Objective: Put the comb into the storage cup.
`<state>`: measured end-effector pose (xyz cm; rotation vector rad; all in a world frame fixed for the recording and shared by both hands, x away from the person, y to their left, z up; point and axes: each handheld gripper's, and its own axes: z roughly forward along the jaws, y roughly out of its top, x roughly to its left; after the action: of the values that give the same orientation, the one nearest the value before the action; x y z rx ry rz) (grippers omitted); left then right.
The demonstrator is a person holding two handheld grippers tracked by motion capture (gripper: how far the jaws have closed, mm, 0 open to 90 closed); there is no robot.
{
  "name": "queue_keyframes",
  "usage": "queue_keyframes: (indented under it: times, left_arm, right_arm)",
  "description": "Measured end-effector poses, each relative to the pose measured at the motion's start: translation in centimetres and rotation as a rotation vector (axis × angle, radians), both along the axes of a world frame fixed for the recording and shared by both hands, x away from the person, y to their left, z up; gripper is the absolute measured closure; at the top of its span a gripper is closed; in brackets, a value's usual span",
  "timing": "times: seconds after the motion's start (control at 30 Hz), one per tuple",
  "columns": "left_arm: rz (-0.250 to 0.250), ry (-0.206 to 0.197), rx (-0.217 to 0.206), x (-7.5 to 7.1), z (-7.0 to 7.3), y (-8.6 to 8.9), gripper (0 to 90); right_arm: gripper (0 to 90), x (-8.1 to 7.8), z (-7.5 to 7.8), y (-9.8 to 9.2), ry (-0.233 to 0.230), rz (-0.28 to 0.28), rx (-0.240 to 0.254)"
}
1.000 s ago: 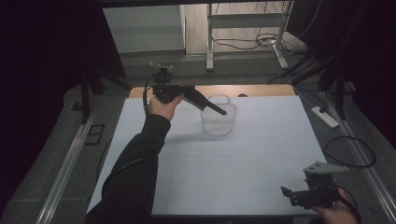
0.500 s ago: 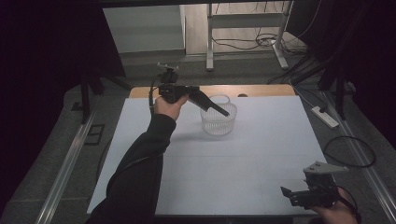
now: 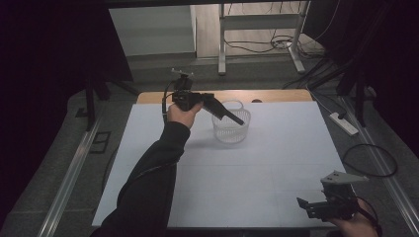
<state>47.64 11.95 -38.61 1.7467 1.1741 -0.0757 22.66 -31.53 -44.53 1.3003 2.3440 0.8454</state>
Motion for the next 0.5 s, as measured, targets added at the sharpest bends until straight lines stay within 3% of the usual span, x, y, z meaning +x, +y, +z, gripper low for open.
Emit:
queue_keyframes:
  times: [0.5]
  left_arm:
    - [0.013,0.020,0.004,0.5,-1.4,-0.7,83.9]
  right_arm:
    - [0.8,0.0,0.0,0.0,-0.001,0.003,-0.002]
